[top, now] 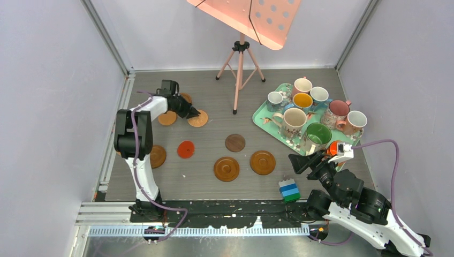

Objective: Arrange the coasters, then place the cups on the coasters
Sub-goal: Move the coaster to the center of the board.

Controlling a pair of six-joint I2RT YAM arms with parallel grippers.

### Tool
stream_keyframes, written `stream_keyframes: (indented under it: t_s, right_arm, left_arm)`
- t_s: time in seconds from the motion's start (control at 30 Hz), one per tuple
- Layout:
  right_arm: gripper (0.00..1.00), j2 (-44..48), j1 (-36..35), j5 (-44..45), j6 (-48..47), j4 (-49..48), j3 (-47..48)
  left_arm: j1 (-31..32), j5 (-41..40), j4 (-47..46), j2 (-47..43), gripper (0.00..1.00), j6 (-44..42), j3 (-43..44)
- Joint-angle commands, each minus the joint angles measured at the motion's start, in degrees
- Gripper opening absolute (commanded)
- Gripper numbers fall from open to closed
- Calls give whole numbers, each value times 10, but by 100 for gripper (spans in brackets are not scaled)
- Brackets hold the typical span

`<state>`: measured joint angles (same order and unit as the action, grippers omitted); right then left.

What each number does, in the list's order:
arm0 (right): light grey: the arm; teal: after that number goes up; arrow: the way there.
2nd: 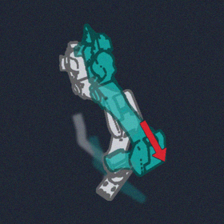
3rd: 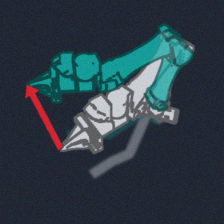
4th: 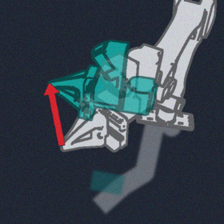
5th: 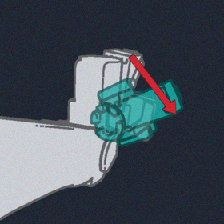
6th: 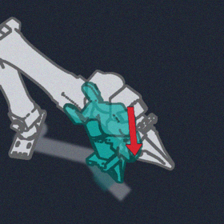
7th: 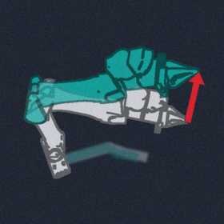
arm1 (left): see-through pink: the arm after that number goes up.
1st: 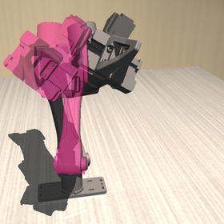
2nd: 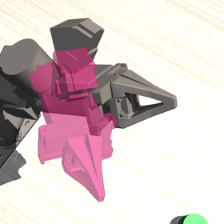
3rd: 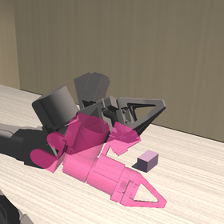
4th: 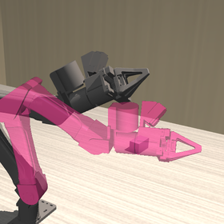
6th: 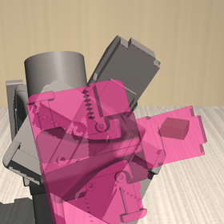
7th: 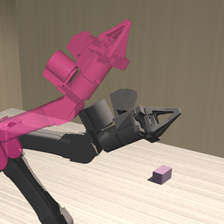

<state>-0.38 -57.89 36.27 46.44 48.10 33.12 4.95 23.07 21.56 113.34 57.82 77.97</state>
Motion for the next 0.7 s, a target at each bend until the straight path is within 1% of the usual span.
stream_keyframes:
  t_s: [0.0, 0.17, 0.33, 0.4, 0.67]
  right_arm:
    - [90, 50, 1, 23, -7, -11, 13]
    - [90, 52, 1, 31, -8, -4, 16]
    - [90, 56, 1, 35, -8, -2, 14]
    - [90, 56, 1, 36, -9, -2, 14]
    - [90, 59, 1, 39, -7, 1, 13]
  left_arm:
    - [3, -14, -12, 24, 15, 15, 25]
    - [3, -39, 22, 35, 12, 7, 38]
    - [2, -87, 102, 46, 12, -21, 76]
    - [1, -102, 121, 50, 12, -31, 89]
    - [-5, -109, 144, 66, 11, -39, 97]
